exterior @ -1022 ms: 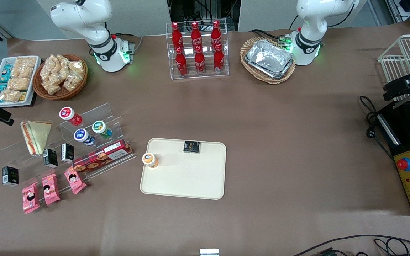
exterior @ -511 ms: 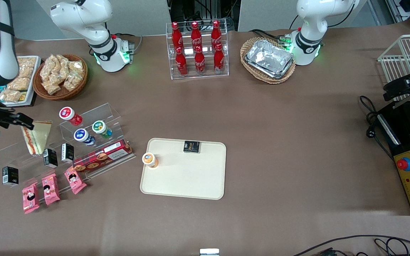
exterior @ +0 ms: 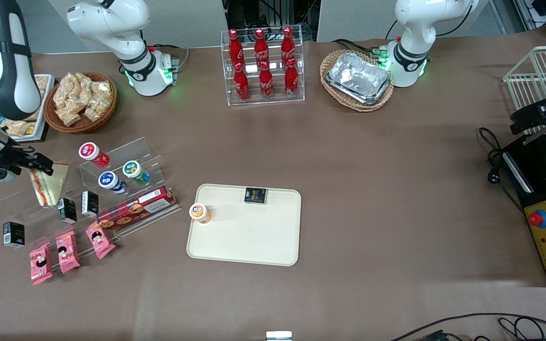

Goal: Place sandwich on tray
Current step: 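Close the right gripper on the wrapped sandwich's edge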

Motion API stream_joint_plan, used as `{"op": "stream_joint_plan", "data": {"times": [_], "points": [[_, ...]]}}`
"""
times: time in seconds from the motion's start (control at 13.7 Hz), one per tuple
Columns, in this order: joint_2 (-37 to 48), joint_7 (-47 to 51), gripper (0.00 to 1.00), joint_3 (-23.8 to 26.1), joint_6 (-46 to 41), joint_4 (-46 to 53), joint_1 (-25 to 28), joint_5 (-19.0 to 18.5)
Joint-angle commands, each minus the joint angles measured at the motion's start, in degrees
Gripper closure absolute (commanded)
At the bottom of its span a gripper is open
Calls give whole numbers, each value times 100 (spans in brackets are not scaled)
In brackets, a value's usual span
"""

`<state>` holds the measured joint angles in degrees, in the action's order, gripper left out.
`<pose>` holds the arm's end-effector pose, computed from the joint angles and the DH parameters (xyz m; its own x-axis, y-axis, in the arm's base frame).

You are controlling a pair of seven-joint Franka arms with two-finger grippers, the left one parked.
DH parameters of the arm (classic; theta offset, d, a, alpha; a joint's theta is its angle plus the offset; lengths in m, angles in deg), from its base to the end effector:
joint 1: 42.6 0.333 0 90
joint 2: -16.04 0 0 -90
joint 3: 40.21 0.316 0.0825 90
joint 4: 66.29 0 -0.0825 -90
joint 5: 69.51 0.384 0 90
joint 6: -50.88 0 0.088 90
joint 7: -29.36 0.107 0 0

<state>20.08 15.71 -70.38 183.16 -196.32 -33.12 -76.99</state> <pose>0.4842 -0.1873 0.3935 0.9962 -0.0368 0.0794 -0.0440 -0.9949 0.0907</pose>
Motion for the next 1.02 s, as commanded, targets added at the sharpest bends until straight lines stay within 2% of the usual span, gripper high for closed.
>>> {"op": "stream_joint_plan", "data": {"times": [0.0, 0.29, 0.44, 0.51, 0.66, 0.88, 0.95], "points": [[-227, -24, 0, -24, 412, -119, 1, -122], [-430, 46, 0, -15, 632, -119, 10, -113], [-483, 46, 6, -15, 677, -119, 10, -87], [-474, 55, 13, -15, 677, -119, 19, -87], [-457, 81, 19, -6, 668, -119, 28, -52], [-457, 81, 37, 2, 659, -119, 36, -25], [-457, 81, 39, 3, 659, -119, 28, 10]]}}
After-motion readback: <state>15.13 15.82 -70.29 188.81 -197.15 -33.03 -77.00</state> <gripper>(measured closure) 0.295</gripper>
